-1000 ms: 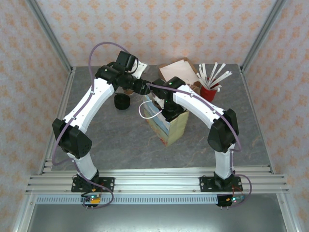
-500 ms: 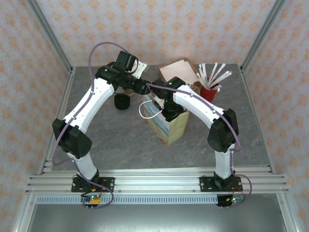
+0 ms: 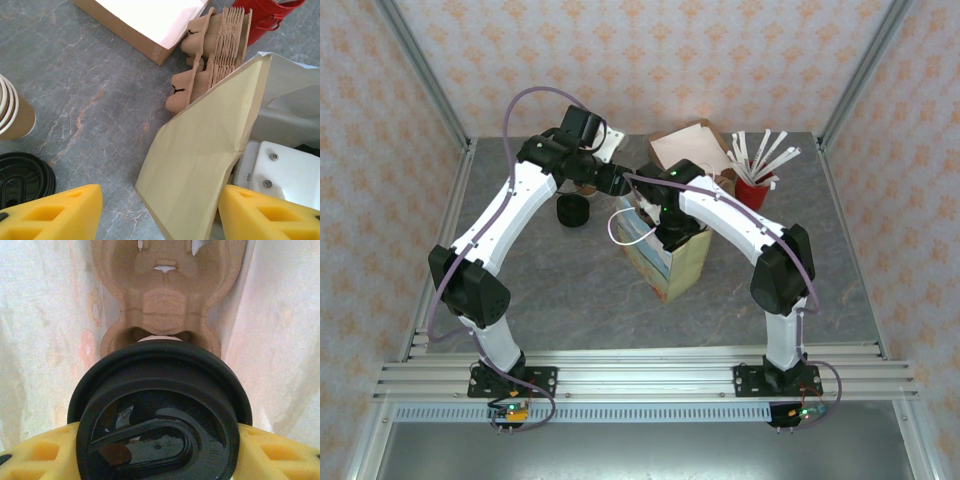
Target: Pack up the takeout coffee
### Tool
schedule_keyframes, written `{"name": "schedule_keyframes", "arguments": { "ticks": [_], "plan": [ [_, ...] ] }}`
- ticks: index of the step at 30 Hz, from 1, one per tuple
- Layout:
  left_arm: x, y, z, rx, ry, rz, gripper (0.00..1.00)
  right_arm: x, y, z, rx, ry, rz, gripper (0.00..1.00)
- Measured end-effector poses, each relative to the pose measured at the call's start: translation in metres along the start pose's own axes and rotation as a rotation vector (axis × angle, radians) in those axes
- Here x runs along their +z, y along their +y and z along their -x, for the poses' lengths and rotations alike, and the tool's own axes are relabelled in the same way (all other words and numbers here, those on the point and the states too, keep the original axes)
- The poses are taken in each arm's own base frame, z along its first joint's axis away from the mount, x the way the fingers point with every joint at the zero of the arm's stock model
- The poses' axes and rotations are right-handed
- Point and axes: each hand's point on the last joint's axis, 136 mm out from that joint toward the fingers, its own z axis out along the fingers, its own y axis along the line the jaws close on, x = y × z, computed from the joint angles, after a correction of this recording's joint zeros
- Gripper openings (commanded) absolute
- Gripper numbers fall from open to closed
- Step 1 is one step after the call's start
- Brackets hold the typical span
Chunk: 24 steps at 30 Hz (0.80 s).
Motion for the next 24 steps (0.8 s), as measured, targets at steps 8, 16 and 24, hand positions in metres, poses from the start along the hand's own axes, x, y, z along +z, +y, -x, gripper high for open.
{"name": "schedule_keyframes", "arguments": {
  "ticks": [8, 16, 24],
  "plan": [
    [0.000, 0.000, 0.000, 0.000, 0.000, 0.000, 0.64, 0.001, 0.000, 0.001, 0.000, 0.000, -0.001, 0.51],
    [0.000, 0.001, 0.000, -0.001, 0.000, 0.002, 0.64, 0.004, -0.001, 0.001, 0.000, 0.002, -0.005, 0.51],
    [0.000, 0.001, 0.000, -0.001, 0.000, 0.002, 0.64, 0.011, -0.003, 0.001, 0.000, 0.006, -0.006, 0.51]
  ]
}}
